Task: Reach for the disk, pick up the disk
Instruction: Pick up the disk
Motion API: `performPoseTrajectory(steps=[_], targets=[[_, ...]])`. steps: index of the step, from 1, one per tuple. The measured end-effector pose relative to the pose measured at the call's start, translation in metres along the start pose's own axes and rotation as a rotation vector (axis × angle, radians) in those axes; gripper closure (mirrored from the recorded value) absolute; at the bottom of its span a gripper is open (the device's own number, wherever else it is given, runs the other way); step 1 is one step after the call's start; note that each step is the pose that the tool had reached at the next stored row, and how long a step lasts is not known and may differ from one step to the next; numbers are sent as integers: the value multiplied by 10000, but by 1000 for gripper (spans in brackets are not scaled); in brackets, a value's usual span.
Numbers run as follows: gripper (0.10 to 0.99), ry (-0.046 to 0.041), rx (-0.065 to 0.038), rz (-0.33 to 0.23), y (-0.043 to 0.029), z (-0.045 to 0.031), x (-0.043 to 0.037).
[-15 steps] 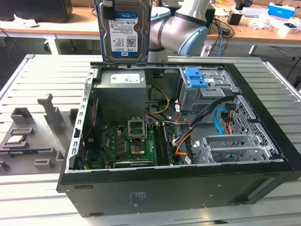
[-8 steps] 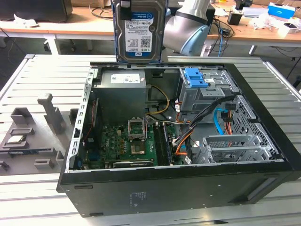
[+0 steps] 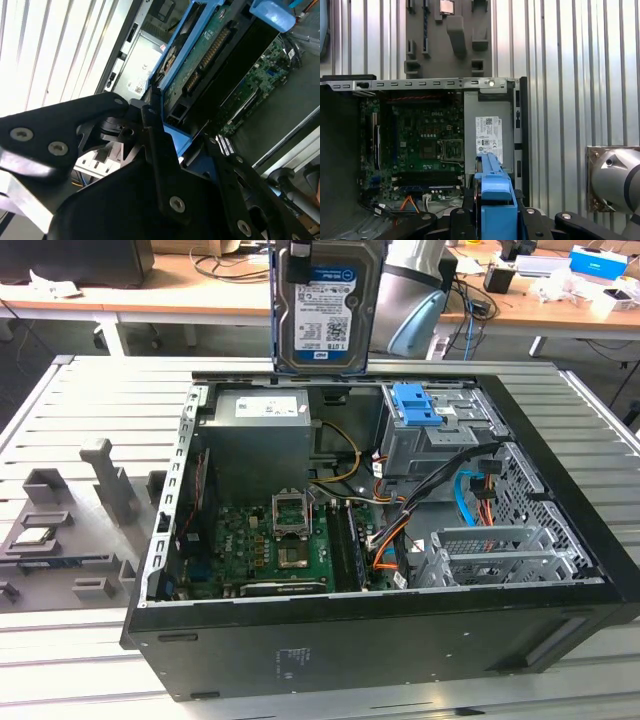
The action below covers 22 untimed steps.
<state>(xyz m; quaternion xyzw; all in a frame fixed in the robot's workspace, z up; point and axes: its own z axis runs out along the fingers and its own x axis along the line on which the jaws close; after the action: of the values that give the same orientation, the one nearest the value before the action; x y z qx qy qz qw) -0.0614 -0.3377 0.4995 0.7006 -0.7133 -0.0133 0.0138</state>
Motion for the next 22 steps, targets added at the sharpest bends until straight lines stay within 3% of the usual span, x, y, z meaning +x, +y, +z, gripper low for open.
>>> performPoseTrajectory(steps=[4, 11, 13, 15, 22], targets=[[718, 0, 0, -1, -174, -7, -3], [718, 0, 0, -1, -430, -16, -8], [718, 0, 0, 1, -474, -18, -9], [718, -2, 0, 1, -580, -21, -11], [718, 0, 0, -1, -835, -32, -16]])
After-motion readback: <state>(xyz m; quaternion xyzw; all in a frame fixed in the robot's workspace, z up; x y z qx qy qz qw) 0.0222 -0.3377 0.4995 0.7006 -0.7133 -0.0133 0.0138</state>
